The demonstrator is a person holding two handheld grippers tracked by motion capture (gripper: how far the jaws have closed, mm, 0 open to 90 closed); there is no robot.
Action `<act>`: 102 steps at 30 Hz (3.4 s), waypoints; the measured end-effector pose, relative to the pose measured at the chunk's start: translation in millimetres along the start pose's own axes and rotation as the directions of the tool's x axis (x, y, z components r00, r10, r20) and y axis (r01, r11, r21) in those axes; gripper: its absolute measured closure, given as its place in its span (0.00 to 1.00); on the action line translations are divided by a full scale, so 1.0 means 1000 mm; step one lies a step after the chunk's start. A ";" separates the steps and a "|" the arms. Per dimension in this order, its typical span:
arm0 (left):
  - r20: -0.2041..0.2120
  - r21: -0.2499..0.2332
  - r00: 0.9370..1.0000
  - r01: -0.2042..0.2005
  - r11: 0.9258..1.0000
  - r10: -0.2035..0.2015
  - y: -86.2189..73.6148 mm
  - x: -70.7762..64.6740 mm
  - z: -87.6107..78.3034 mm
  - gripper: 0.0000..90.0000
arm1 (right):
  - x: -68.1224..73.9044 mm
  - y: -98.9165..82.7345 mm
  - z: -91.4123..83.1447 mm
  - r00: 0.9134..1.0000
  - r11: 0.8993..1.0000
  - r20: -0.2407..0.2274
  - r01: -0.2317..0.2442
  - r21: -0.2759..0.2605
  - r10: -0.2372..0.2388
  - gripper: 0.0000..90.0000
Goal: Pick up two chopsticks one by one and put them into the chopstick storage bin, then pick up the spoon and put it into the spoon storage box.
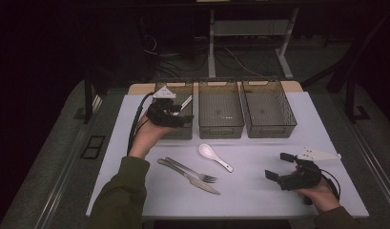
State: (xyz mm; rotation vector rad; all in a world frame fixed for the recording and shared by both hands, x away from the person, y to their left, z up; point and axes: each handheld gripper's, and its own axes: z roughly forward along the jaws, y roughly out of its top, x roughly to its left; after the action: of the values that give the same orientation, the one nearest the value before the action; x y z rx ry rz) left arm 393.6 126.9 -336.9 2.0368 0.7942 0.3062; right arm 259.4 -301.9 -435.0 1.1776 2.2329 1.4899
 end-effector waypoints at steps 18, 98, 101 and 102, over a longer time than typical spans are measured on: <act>0.019 -0.037 0.999 -0.026 0.999 0.027 -0.048 -0.035 -0.017 0.21 | -0.002 0.000 -0.001 1.000 1.000 -0.010 -0.015 -0.007 0.014 0.01; 0.078 -0.031 0.991 -0.109 0.994 0.111 -0.127 -0.083 -0.028 0.00 | 0.071 0.047 0.116 0.956 0.961 -0.250 0.203 0.187 -0.153 1.00; 0.079 -0.033 0.991 -0.105 0.994 0.108 -0.127 -0.083 -0.028 0.00 | 0.072 0.046 0.119 0.955 0.958 -0.252 0.206 0.198 -0.154 1.00; 0.079 -0.033 0.991 -0.106 0.994 0.108 -0.127 -0.083 -0.028 0.00 | 0.072 0.046 0.121 0.956 0.957 -0.249 0.210 0.199 -0.158 1.00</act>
State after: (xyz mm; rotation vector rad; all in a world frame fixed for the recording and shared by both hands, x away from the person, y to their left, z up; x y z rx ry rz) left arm 263.7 141.8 -418.6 2.0551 0.6293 0.2922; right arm 302.8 -160.5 -434.6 0.8534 2.6426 1.3913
